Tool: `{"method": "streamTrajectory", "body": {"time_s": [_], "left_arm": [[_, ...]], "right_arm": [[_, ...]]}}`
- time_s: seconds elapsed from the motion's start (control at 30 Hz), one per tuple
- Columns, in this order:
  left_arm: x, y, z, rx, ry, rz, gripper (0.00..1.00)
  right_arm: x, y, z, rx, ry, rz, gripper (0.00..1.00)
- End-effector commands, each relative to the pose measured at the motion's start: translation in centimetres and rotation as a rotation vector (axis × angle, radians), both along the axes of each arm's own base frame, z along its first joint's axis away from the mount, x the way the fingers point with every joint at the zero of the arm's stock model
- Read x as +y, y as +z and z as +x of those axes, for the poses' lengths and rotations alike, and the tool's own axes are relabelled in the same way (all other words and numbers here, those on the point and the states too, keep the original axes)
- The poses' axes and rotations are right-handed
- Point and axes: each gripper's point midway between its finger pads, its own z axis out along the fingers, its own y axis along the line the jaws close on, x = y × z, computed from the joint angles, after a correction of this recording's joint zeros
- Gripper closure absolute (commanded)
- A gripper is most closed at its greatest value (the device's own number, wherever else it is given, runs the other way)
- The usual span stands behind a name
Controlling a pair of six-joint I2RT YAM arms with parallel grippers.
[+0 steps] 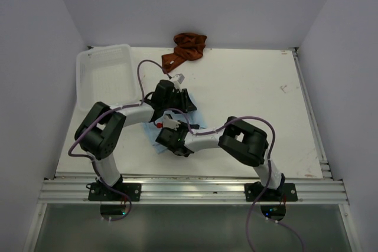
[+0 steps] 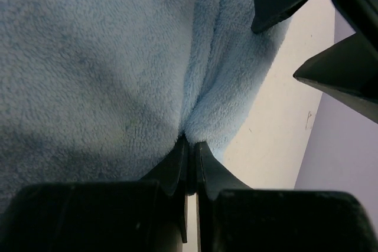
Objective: Roll the towels
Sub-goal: Roll the towel
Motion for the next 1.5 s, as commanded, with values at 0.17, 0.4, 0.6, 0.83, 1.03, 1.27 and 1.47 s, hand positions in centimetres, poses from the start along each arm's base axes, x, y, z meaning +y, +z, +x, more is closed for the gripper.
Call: {"method": "streamTrajectory", "body": {"time_s": [0.17,0.4,0.6,0.83,1.03,1.27,1.47], "left_arm": [[-0.5,5.2,0.6,-0.101,-0.014,-0.047,0.6],[-1.8,7.5,0.2,-0.11,-0.067,-0.134,0.6],[-3.9,6.3,-0.7,-0.067,-0.154,-0.252,0.6],[-3.5,2.5,-1.2,0.003,-0.153,-0.211,0.6],[-1.7,-0.9,-1.0,0.026,-0.116,-0.133,0.6],[0.0,-3.5,-0.3,0.038,-0.074,-0.06,0.6],[0.5,-4.6,0.1,0.049,-0.064,-0.037,0.61]], "right_arm": [[0.4,-3.8,-1.1,0.132,0.022,-0.014,1.0],[0.5,-4.2,-1.3,0.143,0.022,-0.014,1.0],[0.3,-4.3,-1.3,0.145,0.019,-0.013,1.0],[0.4,-4.2,-1.2,0.145,0.021,-0.017,1.0],[0.7,-3.8,-1.1,0.143,0.024,-0.008,1.0],[0.8,-2.7,-1.0,0.124,0.025,0.012,0.97],[0.6,-0.8,-0.8,0.084,0.023,0.057,0.77]]}}
